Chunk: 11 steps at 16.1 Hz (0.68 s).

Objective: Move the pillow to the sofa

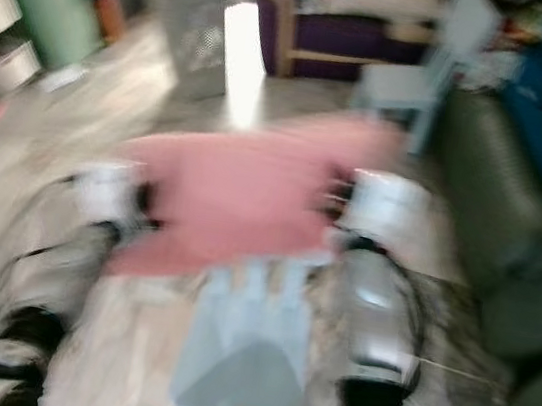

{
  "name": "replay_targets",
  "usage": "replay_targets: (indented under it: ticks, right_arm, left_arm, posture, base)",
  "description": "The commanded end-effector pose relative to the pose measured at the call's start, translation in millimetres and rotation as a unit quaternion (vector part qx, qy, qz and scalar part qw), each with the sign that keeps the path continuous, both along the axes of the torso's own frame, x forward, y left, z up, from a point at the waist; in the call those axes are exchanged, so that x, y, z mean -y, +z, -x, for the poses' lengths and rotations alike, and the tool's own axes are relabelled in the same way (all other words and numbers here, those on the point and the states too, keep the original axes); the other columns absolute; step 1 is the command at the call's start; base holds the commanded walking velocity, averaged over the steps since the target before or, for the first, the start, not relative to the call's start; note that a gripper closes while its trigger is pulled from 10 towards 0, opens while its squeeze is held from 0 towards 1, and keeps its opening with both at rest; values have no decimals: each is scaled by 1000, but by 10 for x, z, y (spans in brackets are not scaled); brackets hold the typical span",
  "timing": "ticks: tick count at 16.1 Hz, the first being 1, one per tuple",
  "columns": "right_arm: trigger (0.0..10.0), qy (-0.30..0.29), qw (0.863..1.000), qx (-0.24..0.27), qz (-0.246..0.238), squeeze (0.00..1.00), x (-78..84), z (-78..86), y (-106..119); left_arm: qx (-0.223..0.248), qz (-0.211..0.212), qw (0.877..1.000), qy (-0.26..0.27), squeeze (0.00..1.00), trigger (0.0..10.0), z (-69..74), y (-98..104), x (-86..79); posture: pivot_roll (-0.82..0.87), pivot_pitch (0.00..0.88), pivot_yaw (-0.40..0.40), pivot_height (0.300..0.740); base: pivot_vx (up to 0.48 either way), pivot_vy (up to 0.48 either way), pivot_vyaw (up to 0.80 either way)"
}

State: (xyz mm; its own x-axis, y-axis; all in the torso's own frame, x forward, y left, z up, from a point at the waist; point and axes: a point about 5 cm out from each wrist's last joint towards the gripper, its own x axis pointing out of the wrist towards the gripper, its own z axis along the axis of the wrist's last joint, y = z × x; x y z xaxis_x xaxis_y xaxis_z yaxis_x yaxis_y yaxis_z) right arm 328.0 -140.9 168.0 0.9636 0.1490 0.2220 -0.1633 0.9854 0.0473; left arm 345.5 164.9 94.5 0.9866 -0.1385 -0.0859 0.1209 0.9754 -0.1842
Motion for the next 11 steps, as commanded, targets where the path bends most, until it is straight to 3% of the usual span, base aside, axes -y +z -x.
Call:
replay_targets:
  ticks: [1, 11]
  right_arm:
    - [10000, -43, 999, -7, -3, 0, 250, 37, -46]
    - [10000, -18, 1000, -9, -7, 0, 196, 50, -33]
  left_arm:
    - [12, 5, 999, -45, 0, 10000, -42, 71, 314]
    - [18, 4, 999, -48, 0, 10000, -31, 87, 359]
  posture:
    - [-204, 0, 80, 740]
    - [-206, 0, 65, 740]
  base:
    - [0, 0, 0]
    - [0, 0, 0]
